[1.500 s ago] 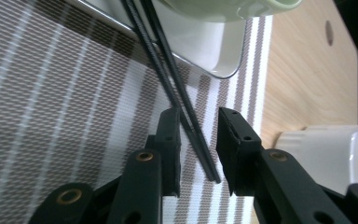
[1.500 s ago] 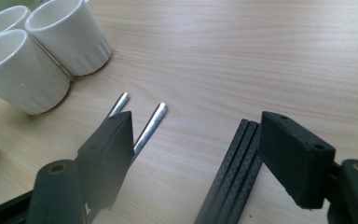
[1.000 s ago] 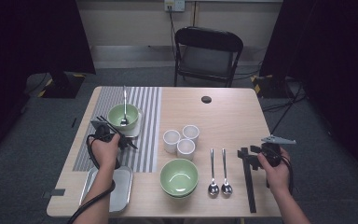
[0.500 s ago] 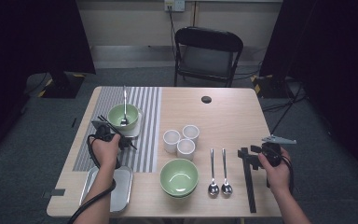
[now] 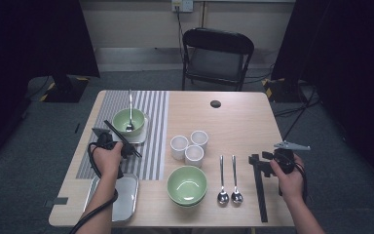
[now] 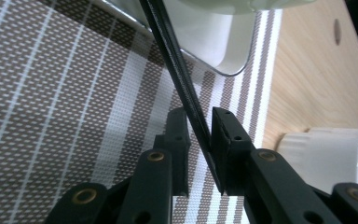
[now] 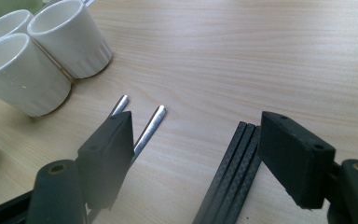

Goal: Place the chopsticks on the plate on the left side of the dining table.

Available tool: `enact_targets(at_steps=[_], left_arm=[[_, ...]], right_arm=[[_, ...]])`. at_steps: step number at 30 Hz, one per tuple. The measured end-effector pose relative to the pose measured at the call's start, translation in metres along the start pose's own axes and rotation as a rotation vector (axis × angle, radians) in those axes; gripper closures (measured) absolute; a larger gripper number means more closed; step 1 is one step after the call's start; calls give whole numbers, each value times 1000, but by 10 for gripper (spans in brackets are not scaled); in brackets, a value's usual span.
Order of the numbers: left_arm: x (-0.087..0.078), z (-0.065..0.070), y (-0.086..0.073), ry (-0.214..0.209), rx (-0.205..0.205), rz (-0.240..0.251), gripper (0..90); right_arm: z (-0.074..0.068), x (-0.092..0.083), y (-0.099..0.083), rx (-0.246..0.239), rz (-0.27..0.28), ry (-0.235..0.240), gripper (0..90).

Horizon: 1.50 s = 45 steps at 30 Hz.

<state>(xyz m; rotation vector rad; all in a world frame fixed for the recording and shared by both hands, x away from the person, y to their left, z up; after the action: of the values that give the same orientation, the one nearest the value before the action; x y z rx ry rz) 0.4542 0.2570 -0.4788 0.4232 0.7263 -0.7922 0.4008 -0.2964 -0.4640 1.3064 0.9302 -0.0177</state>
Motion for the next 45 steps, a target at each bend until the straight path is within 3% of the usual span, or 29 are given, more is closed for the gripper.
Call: enact_targets(at_steps=[1,3,10,12,15,20,21,23,25,32,33,40,42,43,44,45], left_arm=[[0,-1,0,12,23,-15,770],[2,0,-1,-13,3,-7,771],[3,0,-2,-4,15,-15,756],[3,1,-3,-5,2,-9,729],[1,0,-3,6,32,-30,725],[1,1,-3,1,21,-24,709],[2,3,-4,0,3,-11,707],[1,3,-5,10,13,-16,705],[-2,1,-5,21,51,-33,697],[-12,3,-7,52,105,-23,653],[-14,2,-6,60,132,-29,652],[-19,2,-9,98,219,-28,748],[-17,2,-10,106,223,-35,754],[-14,3,-10,97,198,-17,753],[-14,3,-10,120,211,-23,756],[-13,3,-10,112,210,-25,758]], right_arm=[[0,0,0,-1,1,0,263],[0,0,1,-2,3,0,263],[-1,1,1,-2,1,4,263],[-1,1,1,-1,-1,5,263],[0,1,1,-1,1,2,263],[0,0,0,-1,1,1,263],[0,0,1,0,0,1,263],[0,0,1,-1,2,0,263],[0,0,1,-2,2,-1,263],[1,-1,1,-6,-1,-7,263],[1,-1,1,-8,1,-7,263],[0,-1,1,-3,3,-6,263],[-1,-1,2,-8,3,-5,263],[-2,-1,2,-8,4,-3,263],[-2,-1,3,-8,5,-3,263],[-2,-1,3,-7,6,-1,263]])
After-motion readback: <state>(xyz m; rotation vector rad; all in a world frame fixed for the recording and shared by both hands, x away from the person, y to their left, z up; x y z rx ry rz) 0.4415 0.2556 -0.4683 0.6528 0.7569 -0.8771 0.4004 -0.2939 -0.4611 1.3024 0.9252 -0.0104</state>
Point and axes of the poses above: each handheld gripper's, and its own axes: x roughly forward along the jaws, y roughly out of its top, z roughly to its right, the point moved 1 cm from there along x, roughly forward along the jaws, and after that the axes turned 14 degrees about -x, right-handed, at the moved point
